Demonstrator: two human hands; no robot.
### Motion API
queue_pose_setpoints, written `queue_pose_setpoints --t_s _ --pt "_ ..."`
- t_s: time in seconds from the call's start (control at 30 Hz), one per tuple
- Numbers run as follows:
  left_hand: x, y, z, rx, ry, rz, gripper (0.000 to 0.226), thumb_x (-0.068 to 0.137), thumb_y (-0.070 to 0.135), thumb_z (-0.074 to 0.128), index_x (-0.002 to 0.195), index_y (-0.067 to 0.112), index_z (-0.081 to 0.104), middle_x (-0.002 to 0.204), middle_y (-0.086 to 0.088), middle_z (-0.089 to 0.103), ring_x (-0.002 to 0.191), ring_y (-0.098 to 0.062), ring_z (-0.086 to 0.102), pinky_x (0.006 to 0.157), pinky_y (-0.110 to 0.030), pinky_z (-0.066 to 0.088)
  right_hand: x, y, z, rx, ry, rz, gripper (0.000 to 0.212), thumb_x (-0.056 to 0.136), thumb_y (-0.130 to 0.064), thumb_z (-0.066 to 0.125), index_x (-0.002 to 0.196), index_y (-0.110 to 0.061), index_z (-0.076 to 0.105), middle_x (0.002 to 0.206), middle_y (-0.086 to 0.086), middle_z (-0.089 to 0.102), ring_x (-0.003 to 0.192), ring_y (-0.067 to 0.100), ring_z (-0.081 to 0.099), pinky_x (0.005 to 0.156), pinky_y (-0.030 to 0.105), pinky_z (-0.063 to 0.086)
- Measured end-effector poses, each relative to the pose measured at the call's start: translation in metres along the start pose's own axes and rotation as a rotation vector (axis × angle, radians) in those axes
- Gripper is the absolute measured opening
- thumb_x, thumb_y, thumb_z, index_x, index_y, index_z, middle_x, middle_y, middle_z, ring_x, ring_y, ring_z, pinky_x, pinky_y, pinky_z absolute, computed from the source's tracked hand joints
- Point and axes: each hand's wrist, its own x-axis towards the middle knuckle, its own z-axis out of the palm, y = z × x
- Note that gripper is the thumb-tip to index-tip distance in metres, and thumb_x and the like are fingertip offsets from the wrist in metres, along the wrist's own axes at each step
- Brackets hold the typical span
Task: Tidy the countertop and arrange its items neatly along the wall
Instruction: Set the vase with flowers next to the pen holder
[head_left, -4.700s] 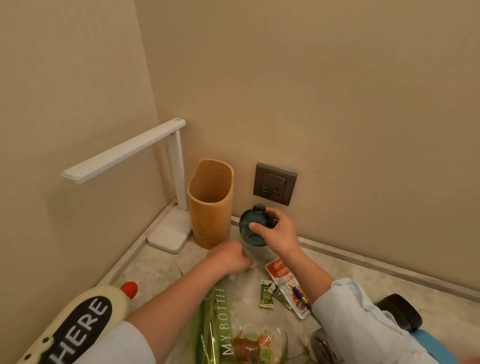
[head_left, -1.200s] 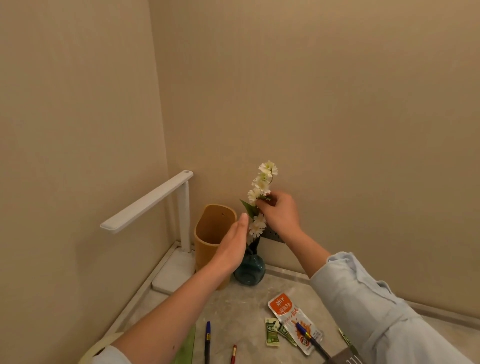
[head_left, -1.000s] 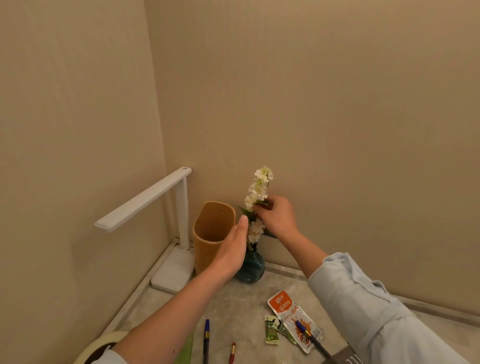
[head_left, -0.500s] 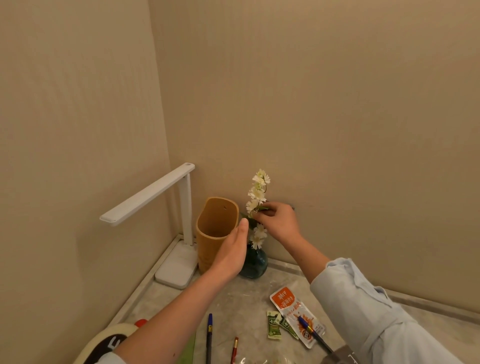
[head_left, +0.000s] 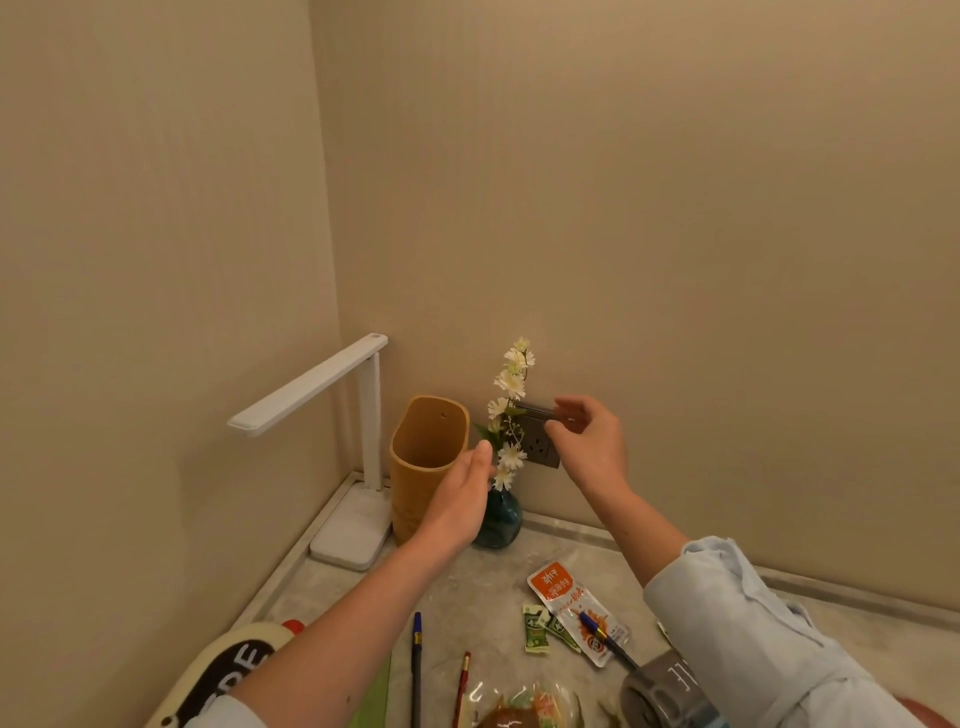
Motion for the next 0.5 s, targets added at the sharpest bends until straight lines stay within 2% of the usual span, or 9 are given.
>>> queue_pose_setpoints --t_s 0.1,0.23,0.37,0.5 --pt "-0.012 -0.005 0.000 -0.006 0.014 0.003 0.052 0.101 0.052 0.026 0.137 0.020 0.047 0.130 -0.001 0.058 0.119 -0.018 0.055 0.108 -0.047 0.041 -0.023 0.006 -0.005 0.050 0.000 0.044 0.028 0.085 -0.011 0.066 0.111 -0.019 0.065 0.103 -0.004 0.068 0.098 0.011 0.064 0.085 0.034 0.057" --pt "-0.031 -0.016 0.002 -0.044 0.052 -0.021 0.051 0.101 0.051 0.026 0.131 0.020 0.053 0.121 -0.001 0.062 0.110 -0.016 0.059 0.103 -0.045 0.046 -0.060 0.018 -0.006 0.096 -0.045 0.107 0.025 0.087 -0.012 0.064 0.109 -0.023 0.066 0.104 -0.005 0.068 0.098 0.010 0.064 0.088 0.037 0.057" --pt "-0.054 -0.027 0.006 -0.063 0.044 -0.038 0.046 0.102 0.047 0.027 0.122 0.018 0.057 0.118 -0.002 0.062 0.109 -0.017 0.059 0.102 -0.042 0.046 -0.094 0.033 -0.009 0.128 -0.079 0.177 0.021 0.088 -0.013 0.063 0.106 -0.023 0.066 0.103 -0.005 0.069 0.096 0.009 0.065 0.086 0.034 0.057" --pt "-0.077 -0.045 0.011 -0.020 -0.025 -0.070 0.043 0.102 0.046 0.027 0.118 0.020 0.058 0.119 0.000 0.061 0.111 -0.016 0.058 0.101 -0.040 0.046 -0.131 0.052 -0.010 0.148 -0.134 0.265 0.020 0.087 -0.008 0.064 0.105 -0.016 0.067 0.101 0.001 0.069 0.092 0.012 0.066 0.070 0.022 0.054"
